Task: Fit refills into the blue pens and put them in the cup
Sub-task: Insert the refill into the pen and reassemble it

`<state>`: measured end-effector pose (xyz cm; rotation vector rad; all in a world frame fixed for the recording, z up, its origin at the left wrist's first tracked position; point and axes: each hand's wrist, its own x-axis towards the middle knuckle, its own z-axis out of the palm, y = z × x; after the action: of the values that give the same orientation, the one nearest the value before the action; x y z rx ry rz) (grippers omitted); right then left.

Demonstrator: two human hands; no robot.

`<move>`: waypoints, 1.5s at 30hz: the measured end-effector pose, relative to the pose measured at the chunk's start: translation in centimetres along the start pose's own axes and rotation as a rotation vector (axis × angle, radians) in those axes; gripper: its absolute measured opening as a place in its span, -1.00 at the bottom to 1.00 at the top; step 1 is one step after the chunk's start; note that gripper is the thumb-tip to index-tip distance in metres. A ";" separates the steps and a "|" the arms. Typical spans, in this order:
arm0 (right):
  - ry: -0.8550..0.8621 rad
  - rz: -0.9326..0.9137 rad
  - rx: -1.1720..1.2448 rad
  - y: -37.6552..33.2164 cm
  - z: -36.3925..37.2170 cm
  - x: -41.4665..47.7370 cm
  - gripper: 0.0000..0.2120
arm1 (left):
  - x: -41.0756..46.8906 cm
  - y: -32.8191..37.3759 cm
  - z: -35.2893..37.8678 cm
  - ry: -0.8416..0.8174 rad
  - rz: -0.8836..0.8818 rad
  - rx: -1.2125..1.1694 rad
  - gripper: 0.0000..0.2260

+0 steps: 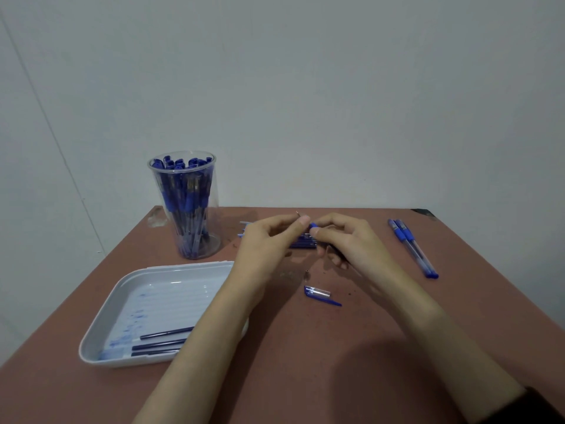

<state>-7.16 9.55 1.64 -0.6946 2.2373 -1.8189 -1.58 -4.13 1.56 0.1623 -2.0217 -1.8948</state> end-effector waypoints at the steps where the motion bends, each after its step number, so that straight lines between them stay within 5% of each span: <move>1: -0.018 -0.010 -0.003 0.0 0.1 0.0 -0.92 | 0.0 0.0 -0.1 0.013 -0.020 -0.039 -0.94; 9: -0.038 0.024 0.009 0.8 0.1 0.4 -0.94 | 0.3 0.5 -1.0 0.135 -0.132 -0.464 -0.92; 17: -0.072 0.009 0.035 0.8 0.3 0.3 -0.85 | -0.1 -0.1 -0.6 0.027 -0.067 -0.357 -0.85; 31: 0.005 -0.027 0.057 1.4 -1.4 0.8 -0.95 | 2.4 5.3 -0.7 0.347 0.516 -0.231 -0.75; 34: 0.103 -0.009 0.057 1.7 -1.9 1.2 -0.92 | 5.0 4.9 -1.2 0.276 0.460 0.168 -0.68; 38: 0.170 -0.017 0.090 1.7 -2.1 1.4 -0.88 | 7.4 1.1 -0.7 -0.111 0.292 0.960 -0.51; 45: 0.190 -0.012 0.068 1.9 -2.1 1.6 -0.94 | 7.7 -0.9 -0.7 -0.292 0.184 1.097 -0.70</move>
<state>-9.92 10.94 0.53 -0.5452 2.2761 -2.0344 -8.60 -7.38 2.07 -0.0363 -2.9255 -0.5489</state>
